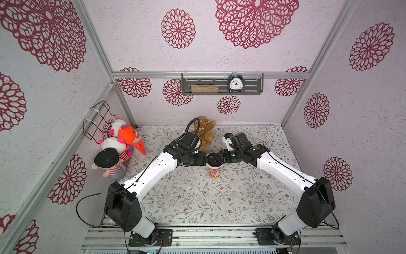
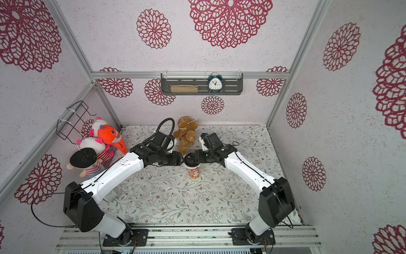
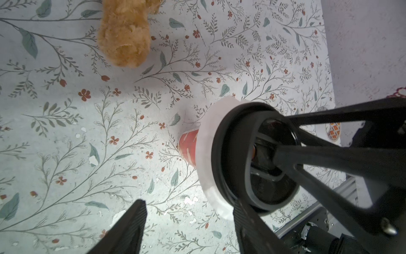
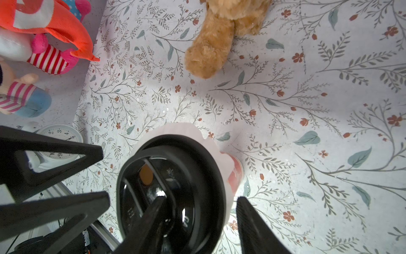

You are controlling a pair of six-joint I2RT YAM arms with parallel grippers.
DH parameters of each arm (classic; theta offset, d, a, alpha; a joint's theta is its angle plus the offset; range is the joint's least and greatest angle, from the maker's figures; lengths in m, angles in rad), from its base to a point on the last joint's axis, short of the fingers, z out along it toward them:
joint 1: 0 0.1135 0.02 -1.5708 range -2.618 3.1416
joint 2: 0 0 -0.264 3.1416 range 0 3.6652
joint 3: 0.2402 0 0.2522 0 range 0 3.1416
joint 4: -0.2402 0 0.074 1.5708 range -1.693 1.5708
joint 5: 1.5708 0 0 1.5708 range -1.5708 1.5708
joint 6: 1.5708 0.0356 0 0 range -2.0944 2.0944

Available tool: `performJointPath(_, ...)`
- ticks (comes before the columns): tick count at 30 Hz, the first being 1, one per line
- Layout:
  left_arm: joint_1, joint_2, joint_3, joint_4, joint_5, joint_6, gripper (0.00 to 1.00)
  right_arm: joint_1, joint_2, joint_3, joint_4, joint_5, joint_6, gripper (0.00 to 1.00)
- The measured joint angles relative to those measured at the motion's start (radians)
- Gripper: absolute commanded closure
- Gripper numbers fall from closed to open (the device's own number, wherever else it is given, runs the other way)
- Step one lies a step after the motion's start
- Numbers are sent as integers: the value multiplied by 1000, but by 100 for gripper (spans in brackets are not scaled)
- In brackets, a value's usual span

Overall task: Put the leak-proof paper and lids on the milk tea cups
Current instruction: Secure the cup lid on the cup.

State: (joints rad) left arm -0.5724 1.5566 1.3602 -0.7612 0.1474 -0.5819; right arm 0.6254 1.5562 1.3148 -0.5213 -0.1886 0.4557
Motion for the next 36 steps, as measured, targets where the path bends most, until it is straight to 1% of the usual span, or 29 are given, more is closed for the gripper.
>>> performJointPath(5,8,5,0,35,5,-18,33,0,-18,-14,-9,0,0,46)
performJointPath(12,11,32,0,61,40,-26,33,0,-27,-25,-14,1,0,46)
performJointPath(23,14,54,-3,61,66,-30,33,2,-28,-25,-14,2,0,46)
performJointPath(30,18,54,-26,84,77,-31,35,3,-28,-25,-17,5,-1,46)
performJointPath(36,26,38,-85,155,98,-40,36,5,-27,-25,-20,6,-2,48)
